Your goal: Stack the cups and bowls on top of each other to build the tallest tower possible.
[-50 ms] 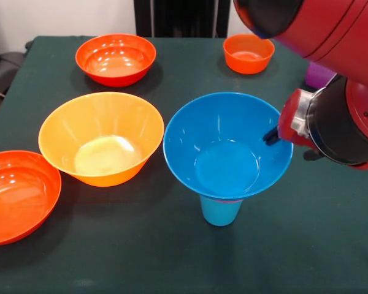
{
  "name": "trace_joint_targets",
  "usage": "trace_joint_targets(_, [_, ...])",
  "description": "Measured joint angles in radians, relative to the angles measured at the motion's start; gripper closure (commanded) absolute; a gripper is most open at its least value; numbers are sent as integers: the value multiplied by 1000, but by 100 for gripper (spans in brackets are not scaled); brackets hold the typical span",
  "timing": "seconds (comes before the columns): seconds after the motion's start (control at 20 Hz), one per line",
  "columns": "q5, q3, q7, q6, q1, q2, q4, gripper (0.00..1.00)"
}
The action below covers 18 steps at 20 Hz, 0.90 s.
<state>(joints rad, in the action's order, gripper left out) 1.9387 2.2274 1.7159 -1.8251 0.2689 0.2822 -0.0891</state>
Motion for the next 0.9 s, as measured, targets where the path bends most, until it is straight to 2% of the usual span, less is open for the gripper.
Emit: trace_joint_targets(0.9, [-38,-4,0,0,5,-1,0,0])
